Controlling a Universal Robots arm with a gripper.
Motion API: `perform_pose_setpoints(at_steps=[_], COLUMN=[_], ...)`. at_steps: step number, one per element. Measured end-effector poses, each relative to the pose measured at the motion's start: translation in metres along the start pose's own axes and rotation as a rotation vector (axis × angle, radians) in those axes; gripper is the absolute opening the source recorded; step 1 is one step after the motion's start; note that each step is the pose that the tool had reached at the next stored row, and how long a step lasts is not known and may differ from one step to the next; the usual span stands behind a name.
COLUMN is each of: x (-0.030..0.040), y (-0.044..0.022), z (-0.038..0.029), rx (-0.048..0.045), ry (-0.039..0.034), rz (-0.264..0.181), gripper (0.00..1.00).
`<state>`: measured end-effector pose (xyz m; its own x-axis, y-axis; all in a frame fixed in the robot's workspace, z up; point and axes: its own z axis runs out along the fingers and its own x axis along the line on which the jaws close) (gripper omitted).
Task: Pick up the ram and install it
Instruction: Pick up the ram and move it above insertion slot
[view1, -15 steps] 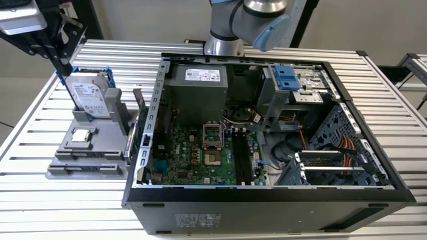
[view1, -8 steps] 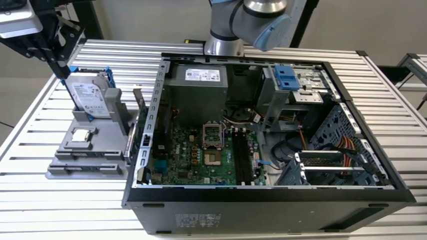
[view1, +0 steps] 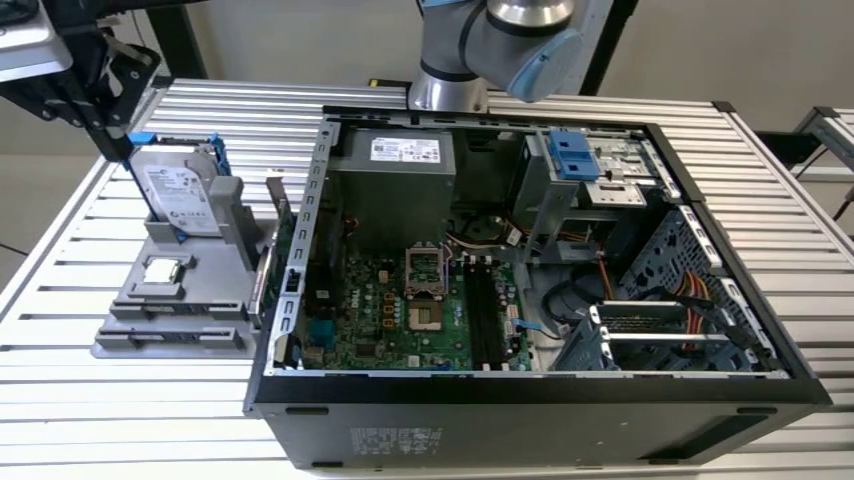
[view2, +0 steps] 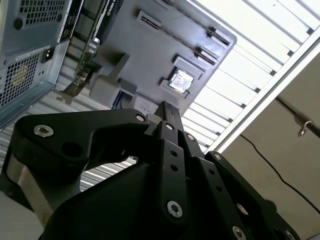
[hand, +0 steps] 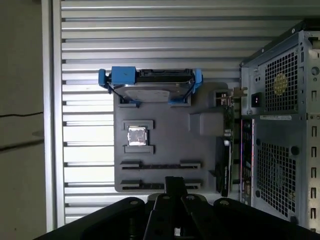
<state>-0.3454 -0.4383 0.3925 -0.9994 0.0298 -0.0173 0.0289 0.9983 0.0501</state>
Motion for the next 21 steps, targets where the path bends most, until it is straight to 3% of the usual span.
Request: perform_pose_setpoints(at_steps=[21], x=[0.0093], y=[-0.0161], z=[-0.0009], rx=[-0.0017], ry=[0.0001], rz=[0.000], gripper=[0.00])
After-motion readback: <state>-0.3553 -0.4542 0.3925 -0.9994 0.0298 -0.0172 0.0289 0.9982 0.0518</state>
